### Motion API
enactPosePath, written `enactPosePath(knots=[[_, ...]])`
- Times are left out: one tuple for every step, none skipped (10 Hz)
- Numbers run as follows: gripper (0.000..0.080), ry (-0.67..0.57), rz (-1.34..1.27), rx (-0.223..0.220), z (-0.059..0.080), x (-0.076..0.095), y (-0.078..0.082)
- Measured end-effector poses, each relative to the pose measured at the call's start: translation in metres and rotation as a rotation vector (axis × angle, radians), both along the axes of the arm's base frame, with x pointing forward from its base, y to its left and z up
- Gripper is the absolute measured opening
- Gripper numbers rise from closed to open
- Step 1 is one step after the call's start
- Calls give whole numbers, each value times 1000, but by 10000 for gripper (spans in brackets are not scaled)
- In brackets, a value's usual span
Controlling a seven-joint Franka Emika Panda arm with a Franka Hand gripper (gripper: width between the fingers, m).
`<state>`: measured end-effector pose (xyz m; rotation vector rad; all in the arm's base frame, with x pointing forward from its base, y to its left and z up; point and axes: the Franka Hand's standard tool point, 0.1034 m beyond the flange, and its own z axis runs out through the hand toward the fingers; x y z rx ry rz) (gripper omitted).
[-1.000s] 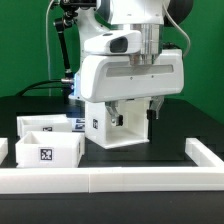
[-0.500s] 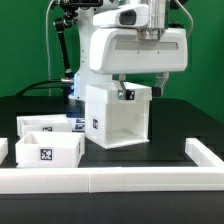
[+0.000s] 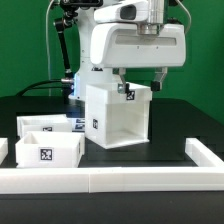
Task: Assemble drawer
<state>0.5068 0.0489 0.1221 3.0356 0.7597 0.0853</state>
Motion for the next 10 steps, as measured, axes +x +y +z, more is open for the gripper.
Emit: enactPosePath(knots=[[649,18,-60,-6,8,-7,8],[649,15,-57,-6,14,-15,13],[649,14,-54,-9,19,-27,15],[649,12,-49,-13,22,-42,16],[649,14,-45,-15,21,-59,18],[649,13,-41,-17,19,-73,19],[649,17,-45,-19,14,-90,22],[649,17,-39,-19,7,-103,23],[649,21,-35,-18,0,-109,23],[649,29,-28,-16,-7,-112,23]])
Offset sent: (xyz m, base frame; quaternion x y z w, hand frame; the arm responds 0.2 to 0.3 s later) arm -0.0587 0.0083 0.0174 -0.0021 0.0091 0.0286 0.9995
